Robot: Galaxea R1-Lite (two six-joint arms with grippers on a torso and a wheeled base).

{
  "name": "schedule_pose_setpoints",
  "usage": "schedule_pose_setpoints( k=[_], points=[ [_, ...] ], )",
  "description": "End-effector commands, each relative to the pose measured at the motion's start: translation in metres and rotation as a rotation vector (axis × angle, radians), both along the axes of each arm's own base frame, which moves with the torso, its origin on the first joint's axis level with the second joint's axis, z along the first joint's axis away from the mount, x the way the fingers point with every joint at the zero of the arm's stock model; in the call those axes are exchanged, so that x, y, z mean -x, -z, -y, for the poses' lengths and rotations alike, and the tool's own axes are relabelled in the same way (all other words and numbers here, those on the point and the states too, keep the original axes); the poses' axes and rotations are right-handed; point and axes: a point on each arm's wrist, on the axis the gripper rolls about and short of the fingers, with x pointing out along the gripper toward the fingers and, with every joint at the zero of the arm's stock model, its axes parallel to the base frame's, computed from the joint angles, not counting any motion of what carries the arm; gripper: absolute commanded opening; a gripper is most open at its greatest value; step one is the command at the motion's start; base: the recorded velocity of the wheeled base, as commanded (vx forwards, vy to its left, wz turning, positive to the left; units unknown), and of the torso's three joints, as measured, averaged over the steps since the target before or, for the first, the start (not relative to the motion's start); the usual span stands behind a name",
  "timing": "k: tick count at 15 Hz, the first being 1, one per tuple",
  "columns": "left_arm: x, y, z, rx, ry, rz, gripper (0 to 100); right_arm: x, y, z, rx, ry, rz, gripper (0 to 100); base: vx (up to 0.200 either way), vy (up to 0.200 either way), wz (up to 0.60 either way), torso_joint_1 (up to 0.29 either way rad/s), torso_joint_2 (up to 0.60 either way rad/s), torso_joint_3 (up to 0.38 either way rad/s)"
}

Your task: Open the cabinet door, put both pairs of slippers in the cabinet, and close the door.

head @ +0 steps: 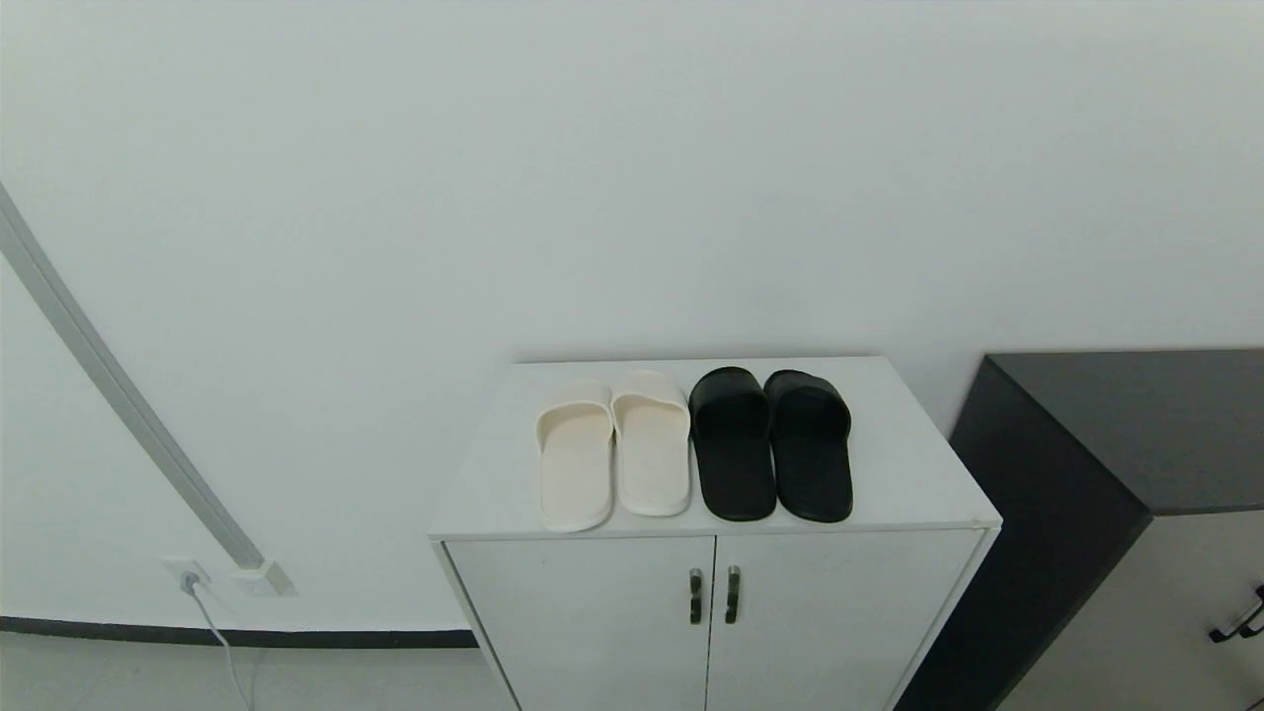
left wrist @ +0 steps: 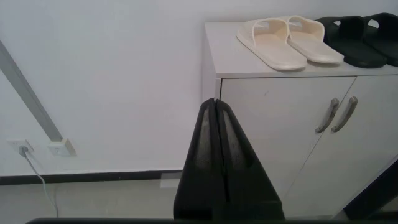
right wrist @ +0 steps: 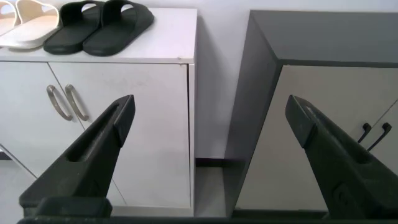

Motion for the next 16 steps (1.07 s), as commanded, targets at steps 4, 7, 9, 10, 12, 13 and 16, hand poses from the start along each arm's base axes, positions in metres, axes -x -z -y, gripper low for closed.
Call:
schedule_pose_setpoints(
  k=[4,7,9,10,12,13,16],
  points=[
    [0.0,0.0,0.0,0.0,-0.001,0.0,0,0.0,-0.001,0.0,0.012,-0.01,0.002,100,0.0,0.0,0.0,0.0,0.0,0.0],
    [0.0,0.0,0.0,-0.001,0.007,0.0,0,0.005,-0.041,0.0,-0.017,-0.029,0.072,100,0.0,0.0,0.0,0.0,0.0,0.0],
    [0.0,0.0,0.0,-0.001,0.007,-0.002,0,-0.005,-0.098,-0.001,-0.136,-0.07,-0.049,100,0.0,0.0,0.0,0.0,0.0,0.0],
    [0.0,0.0,0.0,-0.001,0.007,0.0,0,-0.015,-0.092,-0.002,-0.092,-0.112,-0.126,100,0.0,0.0,0.0,0.0,0.0,0.0],
    [0.0,0.0,0.0,-0.001,0.005,0.0,0,-0.042,-0.093,-0.004,-0.095,-0.179,-0.246,100,0.0,0.0,0.0,0.0,0.0,0.0],
    [0.0,0.0,0.0,-0.001,0.007,0.0,0,-0.055,-0.094,-0.004,-0.1,-0.198,-0.277,100,0.0,0.0,0.0,0.0,0.0,0.0],
    [0.0,0.0,0.0,-0.001,0.005,0.0,0,-0.093,-0.1,-0.008,-0.098,-0.24,-0.319,100,0.0,0.0,0.0,0.0,0.0,0.0]
  ],
)
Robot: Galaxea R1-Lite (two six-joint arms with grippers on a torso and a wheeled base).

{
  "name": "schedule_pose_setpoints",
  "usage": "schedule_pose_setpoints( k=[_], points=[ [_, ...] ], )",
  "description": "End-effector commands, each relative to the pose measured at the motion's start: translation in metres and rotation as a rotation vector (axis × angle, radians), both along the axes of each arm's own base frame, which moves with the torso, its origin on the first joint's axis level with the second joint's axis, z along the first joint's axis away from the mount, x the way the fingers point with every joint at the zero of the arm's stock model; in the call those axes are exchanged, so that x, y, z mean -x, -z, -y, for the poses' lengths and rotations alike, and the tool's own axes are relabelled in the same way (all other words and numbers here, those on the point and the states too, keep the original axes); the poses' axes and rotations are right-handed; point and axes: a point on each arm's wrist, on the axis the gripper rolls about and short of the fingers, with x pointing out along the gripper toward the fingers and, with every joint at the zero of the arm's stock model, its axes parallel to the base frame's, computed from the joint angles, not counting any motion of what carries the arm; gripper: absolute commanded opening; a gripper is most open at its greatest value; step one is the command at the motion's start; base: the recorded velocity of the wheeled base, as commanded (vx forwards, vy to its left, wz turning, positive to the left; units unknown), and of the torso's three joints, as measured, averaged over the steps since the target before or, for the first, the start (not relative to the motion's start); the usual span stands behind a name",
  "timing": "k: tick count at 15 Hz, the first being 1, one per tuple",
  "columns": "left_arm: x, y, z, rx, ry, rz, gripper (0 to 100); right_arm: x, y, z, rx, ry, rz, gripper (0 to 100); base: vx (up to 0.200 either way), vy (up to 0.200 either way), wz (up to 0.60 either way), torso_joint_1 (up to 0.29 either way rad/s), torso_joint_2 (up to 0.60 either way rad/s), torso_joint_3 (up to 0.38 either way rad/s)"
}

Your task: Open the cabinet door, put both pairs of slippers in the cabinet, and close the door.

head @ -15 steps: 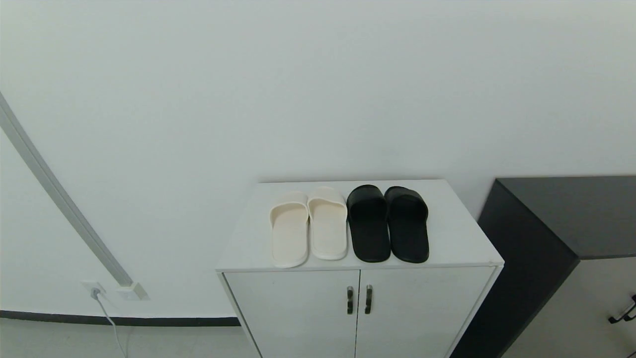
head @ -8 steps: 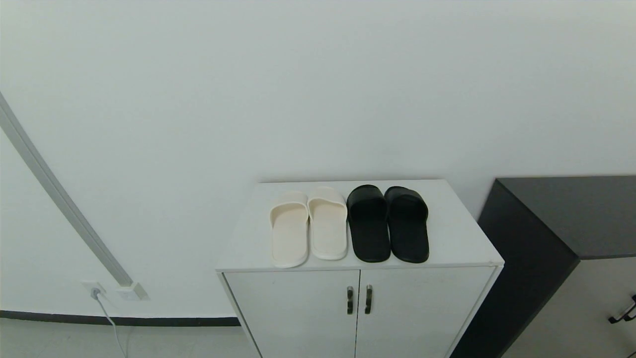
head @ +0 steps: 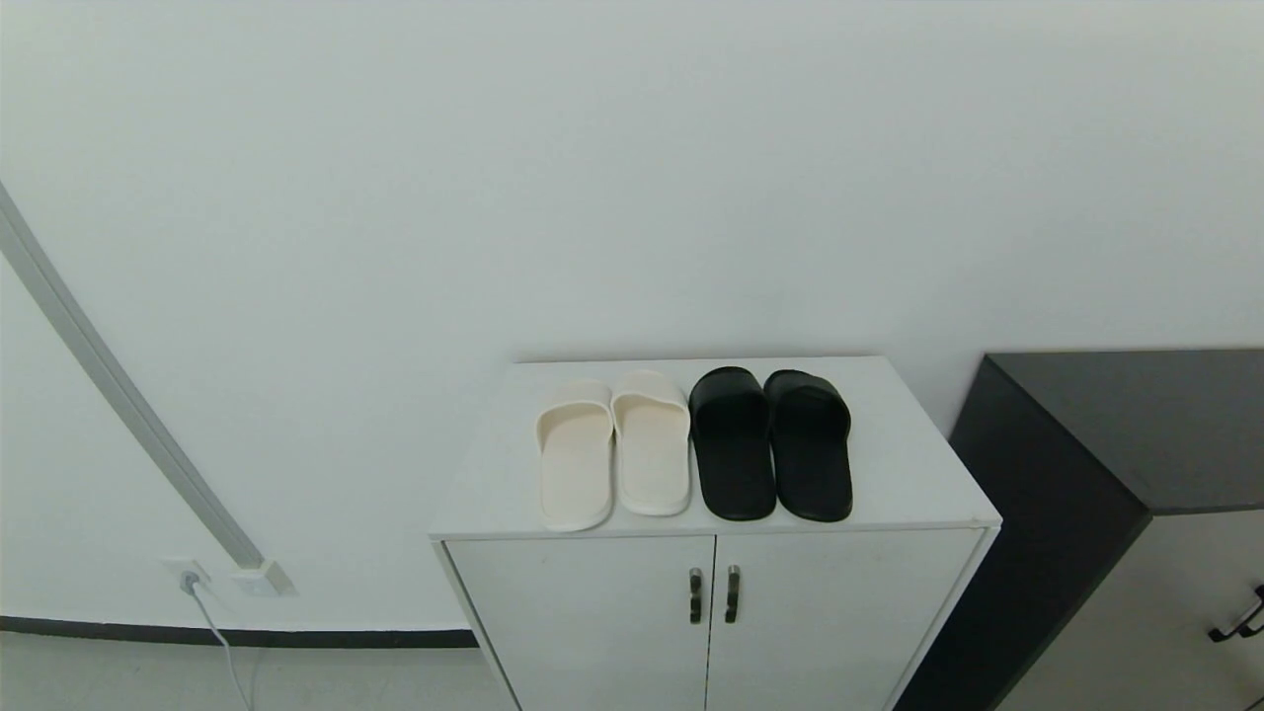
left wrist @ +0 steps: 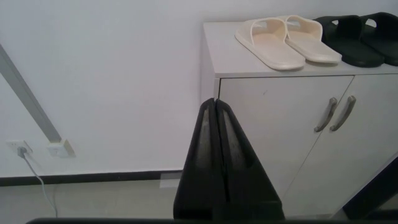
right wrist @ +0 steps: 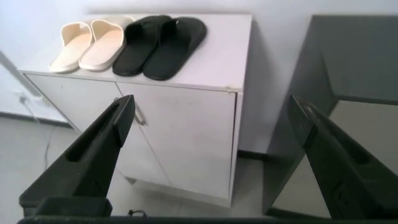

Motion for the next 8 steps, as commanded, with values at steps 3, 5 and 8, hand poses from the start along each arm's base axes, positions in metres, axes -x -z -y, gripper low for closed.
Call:
schedule_pose_setpoints(
  k=[3,5,8],
  points=[
    [0.0,0.0,0.0,0.0,0.0,0.001,0,-0.093,0.005,-0.017,0.01,-0.039,-0.155,100,0.0,0.0,0.0,0.0,0.0,0.0],
    [0.0,0.0,0.0,0.0,0.001,0.001,0,-0.107,0.003,-0.039,0.003,-0.044,-0.171,100,0.0,0.0,0.0,0.0,0.0,0.0],
    [0.0,0.0,0.0,0.0,0.001,0.0,0,-0.134,-0.006,-0.097,-0.011,-0.064,-0.204,100,0.0,0.0,0.0,0.0,0.0,0.0]
  ],
)
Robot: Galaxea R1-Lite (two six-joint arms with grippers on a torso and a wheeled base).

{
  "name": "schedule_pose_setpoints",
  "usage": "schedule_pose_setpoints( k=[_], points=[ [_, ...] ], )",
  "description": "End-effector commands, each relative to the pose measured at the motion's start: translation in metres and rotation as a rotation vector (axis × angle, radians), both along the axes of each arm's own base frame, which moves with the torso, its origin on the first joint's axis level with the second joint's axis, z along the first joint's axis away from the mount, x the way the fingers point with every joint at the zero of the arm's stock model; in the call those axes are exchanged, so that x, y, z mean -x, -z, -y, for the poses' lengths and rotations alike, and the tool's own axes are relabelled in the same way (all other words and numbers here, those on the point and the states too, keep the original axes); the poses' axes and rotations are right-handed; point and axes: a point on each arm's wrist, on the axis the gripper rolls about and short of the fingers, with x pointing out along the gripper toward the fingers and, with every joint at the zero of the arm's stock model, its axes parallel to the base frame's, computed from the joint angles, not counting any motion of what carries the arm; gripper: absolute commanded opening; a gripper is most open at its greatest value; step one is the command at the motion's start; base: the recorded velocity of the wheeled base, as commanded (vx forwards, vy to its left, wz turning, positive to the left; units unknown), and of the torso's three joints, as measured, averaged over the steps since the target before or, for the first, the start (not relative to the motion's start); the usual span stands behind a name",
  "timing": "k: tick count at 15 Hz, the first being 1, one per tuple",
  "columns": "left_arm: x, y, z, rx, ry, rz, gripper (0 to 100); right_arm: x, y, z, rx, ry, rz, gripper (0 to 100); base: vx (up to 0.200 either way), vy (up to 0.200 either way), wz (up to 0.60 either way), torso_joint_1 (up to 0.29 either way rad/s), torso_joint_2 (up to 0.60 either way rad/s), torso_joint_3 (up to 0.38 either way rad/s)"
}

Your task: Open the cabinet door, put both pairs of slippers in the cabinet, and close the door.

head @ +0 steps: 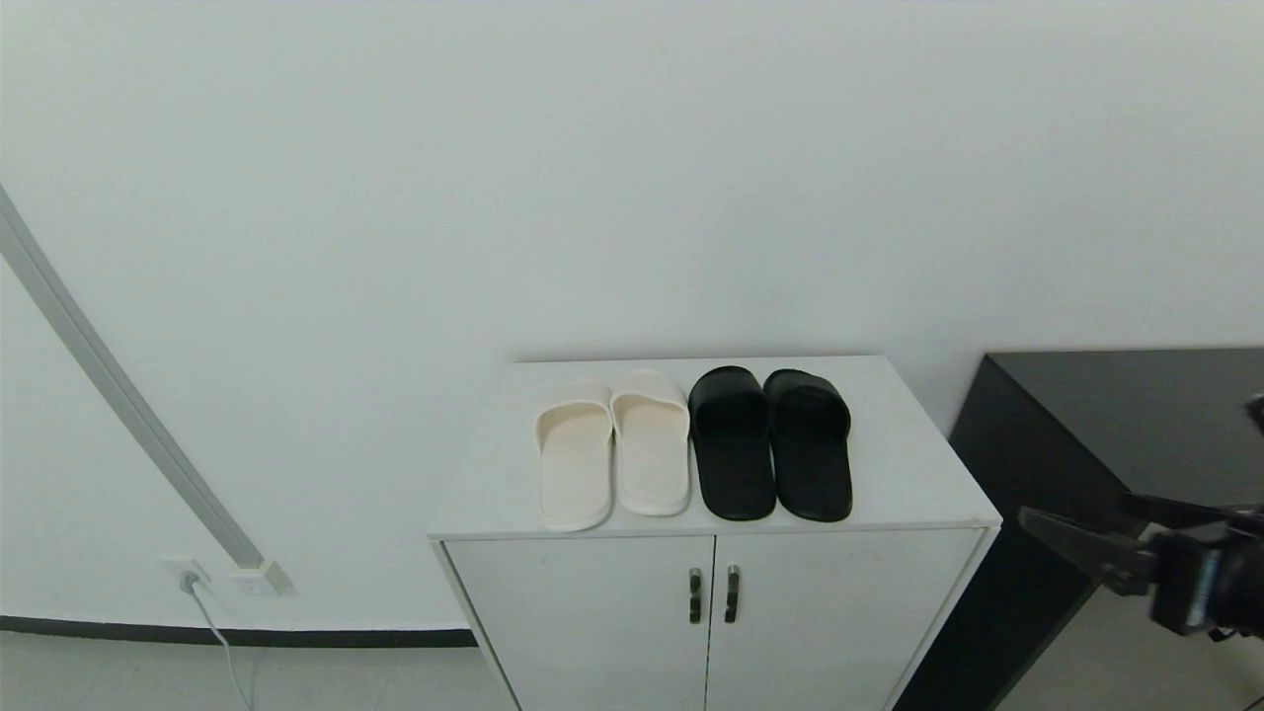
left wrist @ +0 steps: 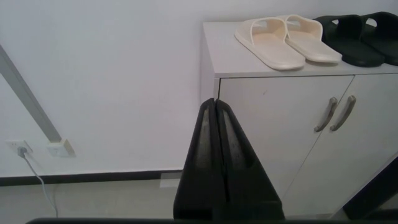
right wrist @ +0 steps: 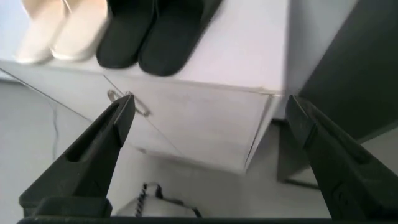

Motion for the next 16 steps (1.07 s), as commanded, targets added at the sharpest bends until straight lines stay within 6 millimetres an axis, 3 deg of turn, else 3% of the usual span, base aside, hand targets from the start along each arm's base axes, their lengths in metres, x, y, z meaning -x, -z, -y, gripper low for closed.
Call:
schedule_pose_setpoints(
  k=[1,4,13,16],
  points=[
    [0.0,0.0,0.0,0.0,-0.002,-0.002,0,-0.037,0.002,-0.053,0.008,-0.045,-0.07,100,0.0,0.0,0.0,0.0,0.0,0.0],
    [0.0,0.0,0.0,0.0,0.0,-0.002,0,-0.065,0.004,-0.074,0.017,-0.003,-0.086,100,0.0,0.0,0.0,0.0,0.0,0.0],
    [0.0,0.0,0.0,0.0,0.0,-0.002,0,-0.116,0.01,-0.154,-0.001,0.092,0.005,100,0.0,0.0,0.0,0.0,0.0,0.0],
    [0.0,0.0,0.0,0.0,0.0,0.0,0,-0.139,0.025,-0.17,0.023,0.149,0.003,100,0.0,0.0,0.0,0.0,0.0,0.0]
  ],
)
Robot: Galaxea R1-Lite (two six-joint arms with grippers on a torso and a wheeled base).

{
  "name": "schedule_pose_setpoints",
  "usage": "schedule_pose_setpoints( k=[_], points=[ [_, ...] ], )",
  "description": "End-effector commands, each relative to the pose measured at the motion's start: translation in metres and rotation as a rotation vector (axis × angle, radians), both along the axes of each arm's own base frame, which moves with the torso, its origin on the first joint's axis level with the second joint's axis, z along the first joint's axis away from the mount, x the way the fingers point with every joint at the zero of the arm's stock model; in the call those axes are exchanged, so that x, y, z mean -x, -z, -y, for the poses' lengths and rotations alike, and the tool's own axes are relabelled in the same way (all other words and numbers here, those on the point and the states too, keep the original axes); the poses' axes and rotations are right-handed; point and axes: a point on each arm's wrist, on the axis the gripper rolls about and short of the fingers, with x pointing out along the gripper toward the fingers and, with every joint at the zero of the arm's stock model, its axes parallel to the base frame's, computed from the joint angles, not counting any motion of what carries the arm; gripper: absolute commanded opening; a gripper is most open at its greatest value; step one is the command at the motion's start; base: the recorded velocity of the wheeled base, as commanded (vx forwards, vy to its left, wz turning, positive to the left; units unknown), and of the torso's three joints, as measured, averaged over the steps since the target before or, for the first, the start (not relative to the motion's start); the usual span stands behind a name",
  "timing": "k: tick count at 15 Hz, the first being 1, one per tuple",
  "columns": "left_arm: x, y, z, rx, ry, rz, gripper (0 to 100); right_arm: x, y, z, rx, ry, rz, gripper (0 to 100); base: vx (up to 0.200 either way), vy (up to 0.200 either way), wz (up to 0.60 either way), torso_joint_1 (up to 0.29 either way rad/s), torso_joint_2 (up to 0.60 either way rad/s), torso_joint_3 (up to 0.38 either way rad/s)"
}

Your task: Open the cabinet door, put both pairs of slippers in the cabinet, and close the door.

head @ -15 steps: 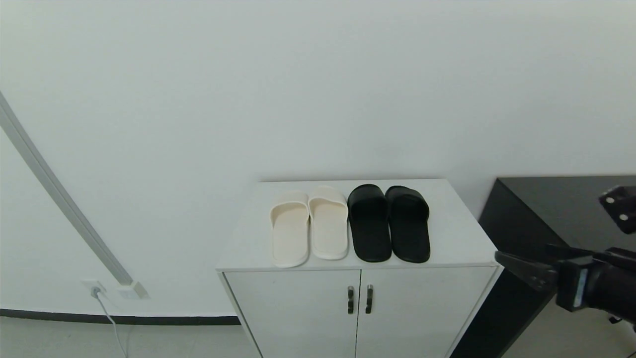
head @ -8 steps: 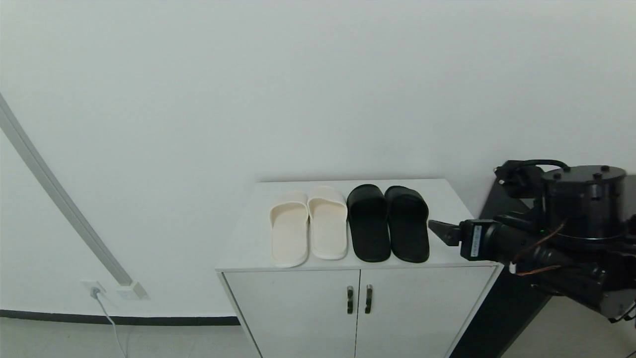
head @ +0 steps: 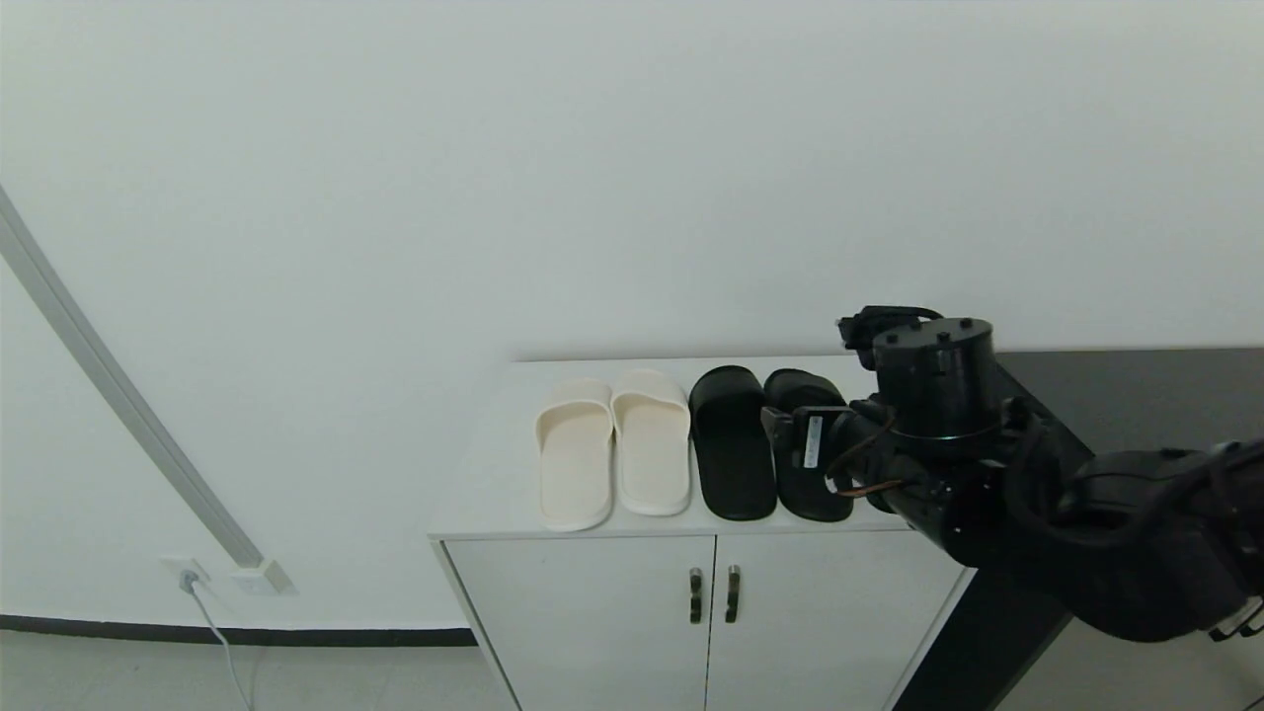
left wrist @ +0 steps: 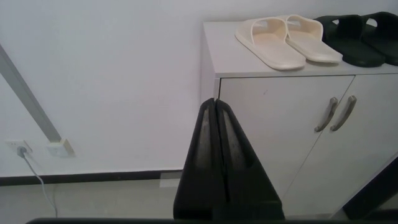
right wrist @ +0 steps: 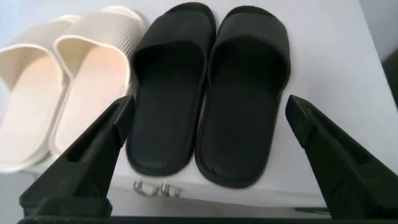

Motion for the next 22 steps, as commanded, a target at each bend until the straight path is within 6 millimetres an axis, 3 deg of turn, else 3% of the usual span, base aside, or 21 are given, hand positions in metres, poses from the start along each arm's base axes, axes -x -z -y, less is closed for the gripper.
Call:
schedule_pose_setpoints(
  k=[1,6,10,17,22],
  points=[
    [0.0,0.0,0.0,0.0,0.0,-0.002,0,-0.016,0.023,-0.014,0.029,0.019,-0.025,100,0.0,0.0,0.0,0.0,0.0,0.0],
    [0.0,0.0,0.0,0.0,0.001,-0.002,0,-0.039,0.055,-0.03,0.038,0.024,-0.016,100,0.0,0.0,0.0,0.0,0.0,0.0],
    [0.0,0.0,0.0,0.0,0.001,-0.002,0,-0.063,0.071,-0.028,0.071,0.045,0.036,100,0.0,0.0,0.0,0.0,0.0,0.0],
    [0.0,0.0,0.0,0.0,0.001,-0.002,0,-0.106,0.087,-0.031,0.092,0.078,0.098,100,0.0,0.0,0.0,0.0,0.0,0.0],
    [0.0,0.0,0.0,0.002,0.005,-0.002,0,-0.125,0.091,-0.033,0.095,0.096,0.122,100,0.0,0.0,0.0,0.0,0.0,0.0]
  ],
)
